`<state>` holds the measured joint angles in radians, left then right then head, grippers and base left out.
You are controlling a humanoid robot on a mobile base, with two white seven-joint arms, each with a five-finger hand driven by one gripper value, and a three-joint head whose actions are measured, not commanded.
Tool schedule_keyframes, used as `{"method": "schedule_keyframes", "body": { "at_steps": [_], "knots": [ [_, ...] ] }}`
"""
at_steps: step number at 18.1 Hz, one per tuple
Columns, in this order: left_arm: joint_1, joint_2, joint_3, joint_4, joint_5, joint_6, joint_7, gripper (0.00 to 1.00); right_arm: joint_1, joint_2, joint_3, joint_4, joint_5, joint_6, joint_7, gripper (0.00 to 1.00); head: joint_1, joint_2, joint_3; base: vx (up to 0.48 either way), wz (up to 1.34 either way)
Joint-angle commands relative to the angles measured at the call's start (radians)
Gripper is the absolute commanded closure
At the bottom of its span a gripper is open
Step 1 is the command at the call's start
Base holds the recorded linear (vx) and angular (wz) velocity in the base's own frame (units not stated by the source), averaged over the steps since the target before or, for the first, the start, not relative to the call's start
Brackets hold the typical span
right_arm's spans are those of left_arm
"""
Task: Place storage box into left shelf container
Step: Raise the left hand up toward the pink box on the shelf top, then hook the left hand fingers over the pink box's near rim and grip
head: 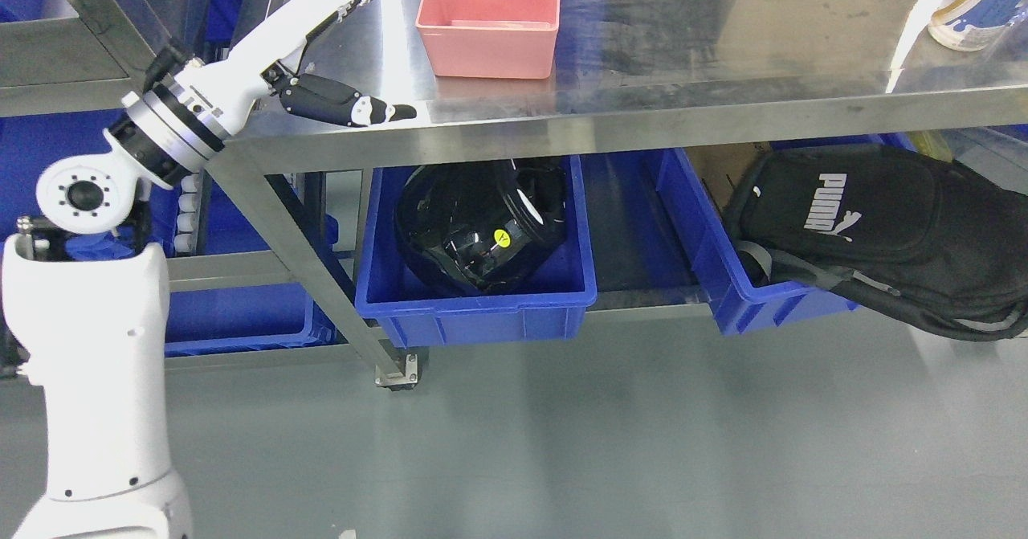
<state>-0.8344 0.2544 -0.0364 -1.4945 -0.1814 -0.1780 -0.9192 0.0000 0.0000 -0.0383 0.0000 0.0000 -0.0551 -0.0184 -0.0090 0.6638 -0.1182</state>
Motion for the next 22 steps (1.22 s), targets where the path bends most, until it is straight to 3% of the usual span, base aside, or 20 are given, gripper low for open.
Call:
{"method": "schedule_keyframes", "body": {
  "at_steps": [1, 6, 10, 22],
  "knots": [
    [-0.211, 0.132, -0.193, 0.242, -0.151, 0.002, -0.053, 0.00, -0.018, -0.017, 0.000, -0.017, 0.000, 0.000, 0.000, 0.01, 0.0000, 0.000, 0.000, 0.000, 0.00],
    [-0.342, 0.014, -0.289, 0.371, -0.156, 0.015, -0.073, 0.01, -0.018, -0.017, 0.000, -0.017, 0.000, 0.000, 0.000, 0.01, 0.0000, 0.000, 0.000, 0.000, 0.00],
    [-0.350, -0.067, -0.341, 0.437, -0.158, 0.037, -0.099, 0.01, -0.018, -0.017, 0.000, -0.017, 0.000, 0.000, 0.000, 0.01, 0.0000, 0.000, 0.000, 0.000, 0.00],
    [-0.408, -0.178, -0.346, 0.605, -0.276, 0.037, -0.098, 0.03, -0.018, -0.017, 0.000, -0.017, 0.000, 0.000, 0.000, 0.01, 0.0000, 0.000, 0.000, 0.000, 0.00]
  ]
}}
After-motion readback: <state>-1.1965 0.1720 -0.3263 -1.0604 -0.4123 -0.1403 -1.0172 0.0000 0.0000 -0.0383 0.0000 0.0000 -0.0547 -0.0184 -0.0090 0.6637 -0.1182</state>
